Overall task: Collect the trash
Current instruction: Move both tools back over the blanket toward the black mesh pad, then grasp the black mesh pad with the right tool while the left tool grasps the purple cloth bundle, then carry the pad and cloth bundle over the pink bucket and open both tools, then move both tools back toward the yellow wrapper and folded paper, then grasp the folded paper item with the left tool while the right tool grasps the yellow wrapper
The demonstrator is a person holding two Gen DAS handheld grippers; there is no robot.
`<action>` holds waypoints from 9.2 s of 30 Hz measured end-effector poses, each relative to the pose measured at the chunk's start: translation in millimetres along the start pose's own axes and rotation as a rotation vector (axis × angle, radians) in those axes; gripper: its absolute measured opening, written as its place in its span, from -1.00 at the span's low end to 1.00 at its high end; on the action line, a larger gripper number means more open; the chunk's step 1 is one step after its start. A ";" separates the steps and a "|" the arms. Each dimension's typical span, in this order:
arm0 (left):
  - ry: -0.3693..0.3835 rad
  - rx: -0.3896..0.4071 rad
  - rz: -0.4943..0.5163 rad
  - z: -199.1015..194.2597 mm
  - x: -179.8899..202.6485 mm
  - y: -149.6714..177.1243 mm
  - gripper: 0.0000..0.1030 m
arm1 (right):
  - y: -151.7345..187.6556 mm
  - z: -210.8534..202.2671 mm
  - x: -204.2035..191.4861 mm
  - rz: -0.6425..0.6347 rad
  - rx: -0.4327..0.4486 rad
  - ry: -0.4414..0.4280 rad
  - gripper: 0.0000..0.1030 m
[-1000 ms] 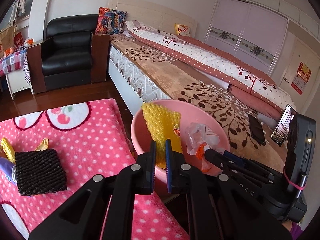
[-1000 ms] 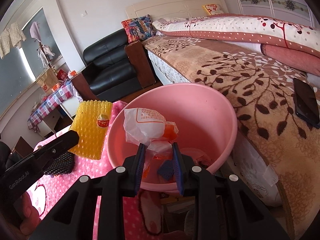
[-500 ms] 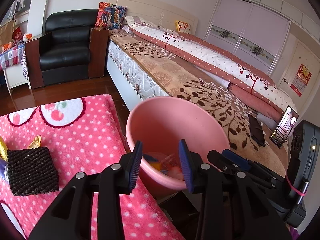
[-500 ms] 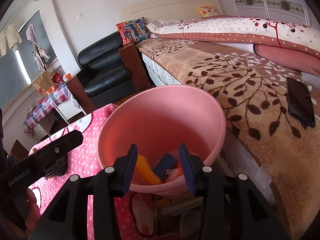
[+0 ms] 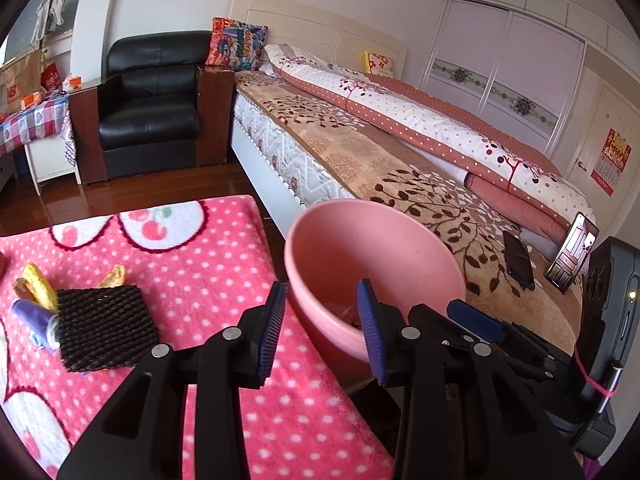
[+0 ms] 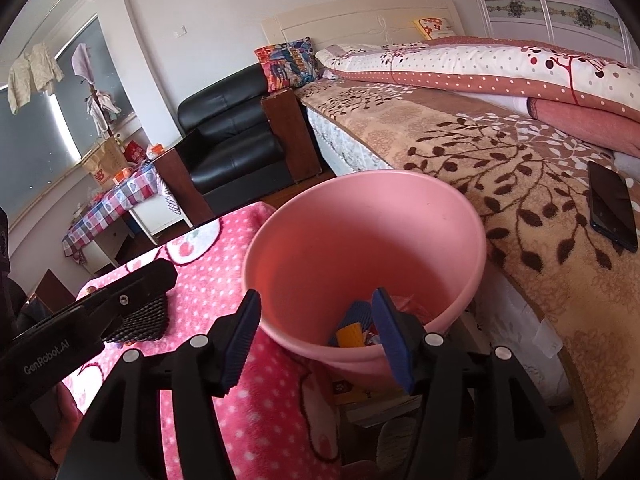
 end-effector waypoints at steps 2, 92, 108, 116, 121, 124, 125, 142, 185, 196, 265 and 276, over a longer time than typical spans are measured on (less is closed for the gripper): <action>-0.011 0.007 -0.005 -8.4 -3.7 1.4 -0.27 | 3.1 -2.3 -8.7 -0.013 -0.003 -0.015 0.11; -0.255 -0.018 -0.444 -42.5 -193.5 66.7 -0.72 | 58.0 25.6 -186.8 -0.244 -0.227 -0.395 -0.80; -0.221 0.040 -0.303 -98.3 -152.4 62.6 -0.76 | 52.1 6.6 -180.9 -0.210 -0.190 -0.408 -0.80; -0.145 0.053 -0.205 -87.6 -110.4 40.8 -0.76 | 30.9 -12.3 -151.6 -0.169 -0.105 -0.358 -0.80; -0.079 0.039 -0.142 -70.8 -78.1 29.6 -0.76 | 13.7 -20.8 -118.3 -0.118 -0.057 -0.304 -0.80; -0.038 0.027 -0.107 -58.9 -58.3 24.5 -0.76 | 3.7 -23.5 -95.5 -0.081 -0.033 -0.266 -0.80; -0.026 0.022 -0.096 -54.8 -52.6 22.8 -0.76 | 0.5 -23.8 -86.9 -0.067 -0.026 -0.254 -0.80; 0.107 -0.125 0.056 32.2 31.1 15.1 -0.76 | -16.5 3.1 27.1 0.085 -0.028 -0.095 -0.80; 0.028 -0.100 -0.006 0.0 5.1 22.3 -0.50 | -2.0 -4.8 -15.6 0.035 -0.021 -0.105 -0.21; -0.067 -0.034 -0.092 -46.0 -44.9 29.4 -0.50 | 19.4 -8.8 -72.3 -0.054 -0.064 -0.176 -0.21; -0.341 0.053 -0.537 -124.0 -287.7 76.5 -0.88 | 69.0 136.8 -347.8 -0.543 -0.268 -0.316 -0.38; -0.341 0.068 -0.509 -131.4 -276.8 71.1 -0.88 | 68.5 108.5 -333.4 -0.459 -0.301 -0.373 -0.84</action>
Point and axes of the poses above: each gripper's, at about its wrist camera, not at the fingertips, and z roughly the way its jaws point, x to its right, y to its underside, the point moved 5 cm from there along z, roughly the way its jaws point, and after that the axes turned 7 degrees about y, right-handed, at the moved point
